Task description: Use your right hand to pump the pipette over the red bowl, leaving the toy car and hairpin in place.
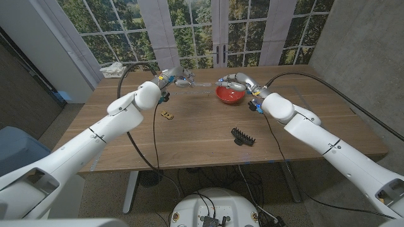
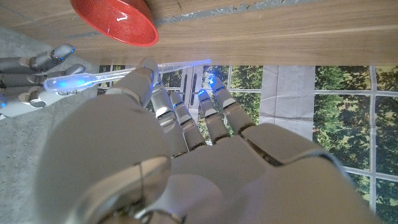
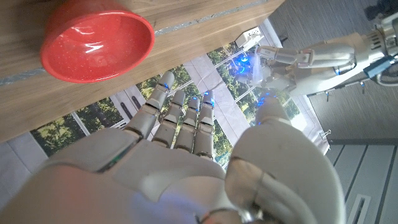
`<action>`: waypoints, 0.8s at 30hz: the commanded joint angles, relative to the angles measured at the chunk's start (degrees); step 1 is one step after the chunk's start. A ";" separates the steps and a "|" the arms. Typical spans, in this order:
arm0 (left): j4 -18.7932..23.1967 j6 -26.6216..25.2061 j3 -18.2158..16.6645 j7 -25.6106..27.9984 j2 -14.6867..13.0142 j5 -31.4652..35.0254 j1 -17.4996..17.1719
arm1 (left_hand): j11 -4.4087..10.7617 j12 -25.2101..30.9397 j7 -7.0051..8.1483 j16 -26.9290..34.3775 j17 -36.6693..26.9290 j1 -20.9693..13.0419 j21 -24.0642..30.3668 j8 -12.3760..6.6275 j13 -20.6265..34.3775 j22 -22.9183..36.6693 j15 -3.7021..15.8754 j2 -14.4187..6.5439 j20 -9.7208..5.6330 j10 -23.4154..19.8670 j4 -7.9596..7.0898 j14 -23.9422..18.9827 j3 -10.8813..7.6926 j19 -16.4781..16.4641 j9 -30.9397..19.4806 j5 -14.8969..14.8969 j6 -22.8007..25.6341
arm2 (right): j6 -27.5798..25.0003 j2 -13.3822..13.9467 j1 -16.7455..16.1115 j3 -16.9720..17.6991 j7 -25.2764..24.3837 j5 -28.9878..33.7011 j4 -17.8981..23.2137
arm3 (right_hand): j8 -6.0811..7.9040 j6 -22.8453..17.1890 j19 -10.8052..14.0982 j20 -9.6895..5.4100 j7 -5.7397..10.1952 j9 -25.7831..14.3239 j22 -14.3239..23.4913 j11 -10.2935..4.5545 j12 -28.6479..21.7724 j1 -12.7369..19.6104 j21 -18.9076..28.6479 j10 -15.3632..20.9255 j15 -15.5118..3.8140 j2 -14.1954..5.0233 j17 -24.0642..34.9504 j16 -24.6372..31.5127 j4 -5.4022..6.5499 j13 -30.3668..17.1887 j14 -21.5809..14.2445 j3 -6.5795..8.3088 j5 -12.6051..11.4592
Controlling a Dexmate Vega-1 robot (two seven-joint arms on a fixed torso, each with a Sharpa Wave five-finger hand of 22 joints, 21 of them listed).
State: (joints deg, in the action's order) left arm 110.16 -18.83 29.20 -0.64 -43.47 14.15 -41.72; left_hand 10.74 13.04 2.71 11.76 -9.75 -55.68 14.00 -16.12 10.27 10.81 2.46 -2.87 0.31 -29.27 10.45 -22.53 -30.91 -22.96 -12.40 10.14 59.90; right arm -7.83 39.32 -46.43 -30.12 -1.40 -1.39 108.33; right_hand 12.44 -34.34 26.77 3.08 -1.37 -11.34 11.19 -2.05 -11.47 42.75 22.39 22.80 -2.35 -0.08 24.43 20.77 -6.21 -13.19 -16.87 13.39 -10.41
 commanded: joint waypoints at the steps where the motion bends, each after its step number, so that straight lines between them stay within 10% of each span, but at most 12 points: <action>1: -2.39 3.31 -1.24 2.51 1.07 -10.21 -0.60 | -0.08 0.36 -0.53 0.13 -0.19 -0.92 0.37 0.21 0.24 0.27 7.41 -0.08 -0.05 -0.77 -0.12 -0.59 0.34 -0.53 -0.17 0.42 0.16 | 9.36 -1.50 -1.82 1.01 -3.97 -5.01 -3.09 | 0.77 -1.93 0.20 0.33 -0.04 -0.14 0.14 0.03 -0.51 1.21 0.24 0.36 -3.11 -0.10 0.11 0.05 -0.80 -0.14 -0.91 0.37 -0.48; 24: -6.18 9.91 -1.87 0.26 1.77 -25.60 -0.29 | 0.12 -0.12 -1.20 -0.23 -0.27 -1.87 0.71 0.61 0.32 0.48 7.19 -0.65 0.05 -1.39 -0.17 -1.06 1.60 -1.05 -1.13 0.58 -0.10 | 20.54 -8.43 -3.70 0.43 -11.65 -5.38 -9.55 | 2.96 -9.22 2.64 -1.43 2.00 -0.39 0.14 -1.65 -1.58 6.89 1.28 3.27 -5.46 -0.08 0.16 1.00 -3.73 -0.02 -3.06 1.85 -1.11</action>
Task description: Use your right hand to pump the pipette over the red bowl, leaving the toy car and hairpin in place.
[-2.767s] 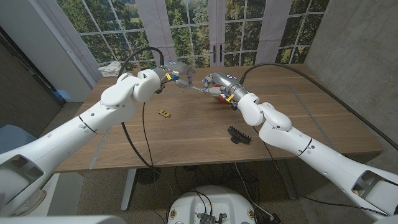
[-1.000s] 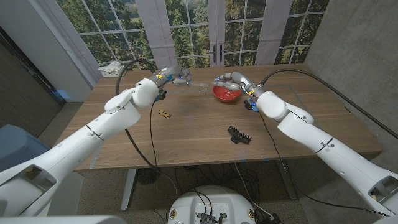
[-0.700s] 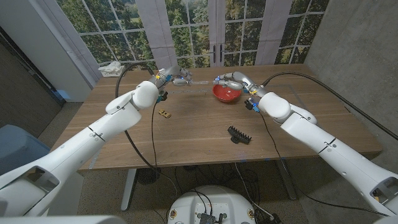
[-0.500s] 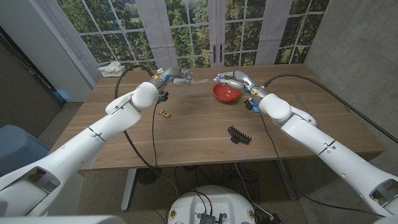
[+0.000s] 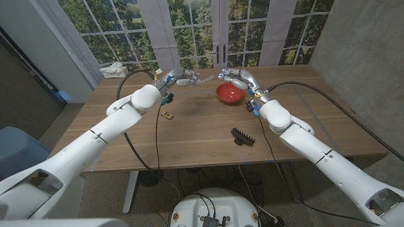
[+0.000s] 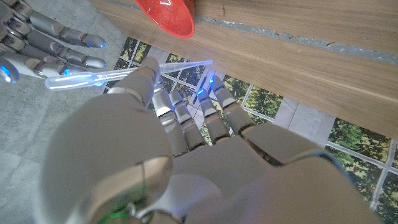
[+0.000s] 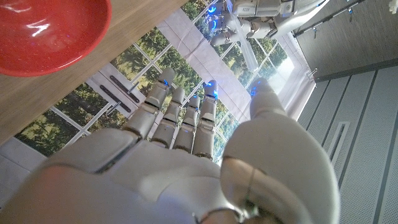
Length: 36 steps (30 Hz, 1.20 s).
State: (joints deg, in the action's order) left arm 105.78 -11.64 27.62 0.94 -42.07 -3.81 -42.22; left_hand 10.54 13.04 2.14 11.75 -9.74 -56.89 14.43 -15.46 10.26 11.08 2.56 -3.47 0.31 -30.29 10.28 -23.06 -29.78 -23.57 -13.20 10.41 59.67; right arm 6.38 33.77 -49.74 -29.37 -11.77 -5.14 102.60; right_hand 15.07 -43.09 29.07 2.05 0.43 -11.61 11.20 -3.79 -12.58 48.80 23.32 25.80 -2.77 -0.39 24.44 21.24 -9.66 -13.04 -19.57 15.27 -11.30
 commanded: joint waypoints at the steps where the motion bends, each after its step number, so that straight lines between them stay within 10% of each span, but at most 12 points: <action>1: -2.15 3.01 -0.50 -1.50 0.64 -8.73 0.12 | 0.33 -0.11 -0.64 -0.21 -0.28 -0.69 0.28 -0.06 0.33 0.22 7.10 -0.07 0.04 -0.45 0.00 -0.60 0.50 -0.44 -0.37 0.32 0.17 | 7.52 -3.19 -0.30 -0.34 -0.94 -2.13 -4.55 | 0.32 -0.46 0.33 -0.39 0.23 -0.12 0.14 0.08 -0.45 0.88 0.34 0.23 -5.05 0.28 0.15 0.53 -0.29 -0.18 -0.34 -0.03 -0.22; 36: -7.78 1.96 1.62 -7.89 3.71 -24.23 4.35 | -0.47 -0.40 -2.16 -0.59 -0.26 -2.12 0.57 0.11 0.47 0.42 6.47 -0.40 0.09 -1.63 0.14 -0.97 2.00 -0.55 -1.72 0.72 0.56 | 19.33 -12.84 -0.31 -1.09 -10.09 4.84 -13.07 | 0.59 -2.95 -0.24 -1.11 4.04 -0.20 0.13 -1.76 0.19 4.78 0.34 -0.87 -5.95 1.87 0.34 0.13 0.24 -0.09 1.01 0.18 -0.43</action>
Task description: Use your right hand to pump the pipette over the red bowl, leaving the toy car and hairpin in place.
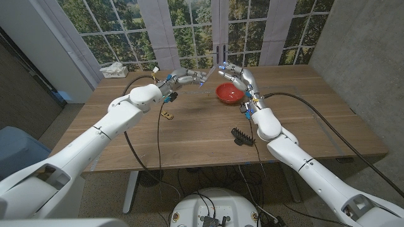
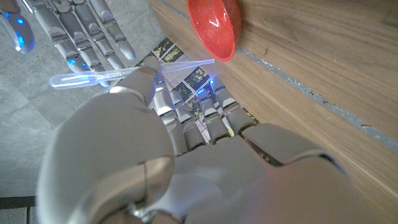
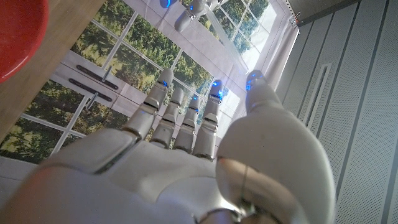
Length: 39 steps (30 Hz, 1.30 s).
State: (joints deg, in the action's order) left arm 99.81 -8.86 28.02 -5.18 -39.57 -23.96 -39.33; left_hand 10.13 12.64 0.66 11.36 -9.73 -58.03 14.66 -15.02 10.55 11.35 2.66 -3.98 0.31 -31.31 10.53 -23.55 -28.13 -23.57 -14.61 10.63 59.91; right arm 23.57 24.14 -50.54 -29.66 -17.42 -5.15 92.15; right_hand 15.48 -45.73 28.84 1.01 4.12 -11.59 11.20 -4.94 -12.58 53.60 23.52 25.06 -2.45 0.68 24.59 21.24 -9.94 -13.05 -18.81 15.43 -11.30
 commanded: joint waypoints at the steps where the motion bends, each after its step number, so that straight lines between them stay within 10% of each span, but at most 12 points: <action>1: -1.81 -0.79 1.27 -1.74 1.18 -4.13 1.49 | -0.07 -0.03 -0.65 -0.20 -0.27 -1.00 0.34 -0.31 0.18 0.15 6.34 0.11 0.08 -0.60 -0.11 -0.47 0.38 -0.54 -0.35 0.50 0.29 | 2.23 -3.24 0.49 -0.80 -4.45 4.89 -2.67 | 0.17 -0.30 0.01 -0.09 0.31 -0.22 0.12 -0.64 0.19 -0.04 0.15 -0.13 -6.31 0.82 0.19 0.11 0.54 -0.07 0.28 0.00 -0.44; 39: -4.17 -1.22 3.34 -5.31 2.38 -8.63 3.16 | -0.77 -0.33 -0.90 -0.47 -0.27 -1.98 0.51 0.04 0.28 0.24 5.59 -0.14 0.43 -1.16 -0.23 -0.36 1.69 -0.38 -1.60 0.91 0.37 | 3.38 -7.33 2.41 -2.91 -14.42 15.15 -6.59 | 2.56 -8.98 1.00 -0.51 -0.32 -0.10 0.04 -2.08 -0.95 0.37 0.65 3.75 -7.35 1.79 -0.29 -0.34 1.01 0.09 -1.85 0.48 -2.21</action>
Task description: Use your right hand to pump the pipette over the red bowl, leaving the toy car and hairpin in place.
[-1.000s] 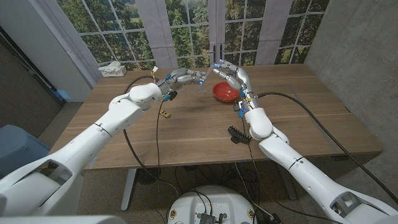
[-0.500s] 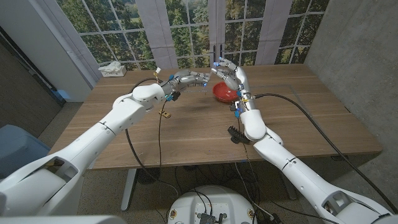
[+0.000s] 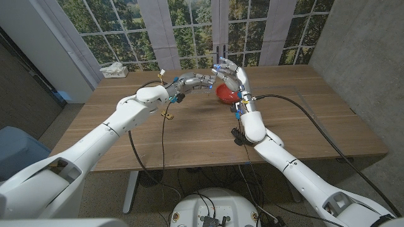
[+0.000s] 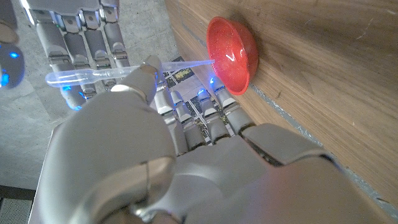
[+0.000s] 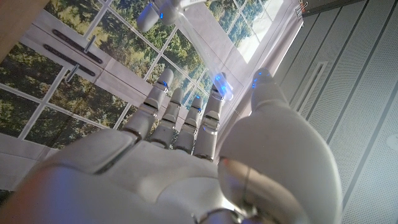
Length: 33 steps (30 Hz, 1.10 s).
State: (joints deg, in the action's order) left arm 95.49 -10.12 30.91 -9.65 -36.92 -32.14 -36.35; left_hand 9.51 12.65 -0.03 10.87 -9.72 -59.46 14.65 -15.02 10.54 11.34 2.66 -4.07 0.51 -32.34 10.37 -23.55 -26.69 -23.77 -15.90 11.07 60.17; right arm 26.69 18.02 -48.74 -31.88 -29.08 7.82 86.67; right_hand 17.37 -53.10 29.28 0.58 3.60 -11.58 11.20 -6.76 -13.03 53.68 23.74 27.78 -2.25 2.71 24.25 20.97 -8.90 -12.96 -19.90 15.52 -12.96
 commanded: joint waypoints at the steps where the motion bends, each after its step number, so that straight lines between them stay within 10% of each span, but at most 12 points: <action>1: 0.15 0.04 0.46 -0.85 -0.27 -0.46 0.19 | -0.13 -0.34 -0.25 0.01 -0.27 -0.58 0.51 0.06 0.30 0.26 5.59 -0.05 0.24 -0.12 -0.08 -0.36 0.29 -0.17 -0.32 0.48 0.13 | 0.26 -1.21 0.63 -0.71 -2.82 2.21 -1.12 | 0.72 -1.75 0.60 -0.12 0.14 -0.11 0.03 -0.31 -0.53 0.39 0.45 1.18 -7.57 -0.24 0.03 -0.08 -0.07 0.00 -0.84 0.44 -0.58; 15: -2.20 -0.80 -0.18 -5.09 0.59 -5.27 0.92 | -0.36 -0.43 -0.60 -0.04 -0.26 -0.84 0.54 0.20 0.33 0.28 5.29 -0.10 0.41 -0.24 -0.09 -0.29 0.75 -0.02 -0.55 0.61 0.43 | 1.94 -2.38 1.85 -1.24 -5.56 3.69 -3.86 | 1.63 -4.58 1.42 -1.15 1.88 -0.18 0.00 -1.86 -0.89 3.93 0.87 3.38 -8.89 -1.31 0.05 0.07 -0.79 0.05 -2.19 2.20 -0.91; 33: -7.40 -1.45 -0.98 -9.30 2.68 -10.85 2.49 | -0.39 -0.30 -0.84 -0.01 -0.24 -1.17 0.62 0.47 0.37 0.31 5.25 -0.22 0.43 -0.86 -0.10 -0.47 1.18 0.01 -0.85 0.75 0.43 | 4.27 -2.75 2.86 -0.44 -2.65 -1.10 -6.65 | 0.02 -2.29 1.28 -1.03 0.24 0.06 -0.01 -1.30 -0.36 2.10 0.97 3.38 -8.90 -1.26 0.56 0.04 0.44 0.08 -1.98 1.53 -0.47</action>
State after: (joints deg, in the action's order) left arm 90.51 -11.56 30.18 -17.00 -35.18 -40.82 -34.75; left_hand 9.00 12.20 -0.64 10.87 -9.72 -59.91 15.10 -14.51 10.81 11.33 2.66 -4.53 0.72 -32.85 10.38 -23.55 -25.77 -23.56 -16.47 11.52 60.41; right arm 29.77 15.87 -46.58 -32.84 -32.41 8.60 82.01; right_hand 17.26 -54.92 30.49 -0.62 3.70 -11.45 11.20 -8.27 -13.57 55.94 24.38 30.91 -2.45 1.80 24.53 20.77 -8.75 -12.78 -21.93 16.63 -13.52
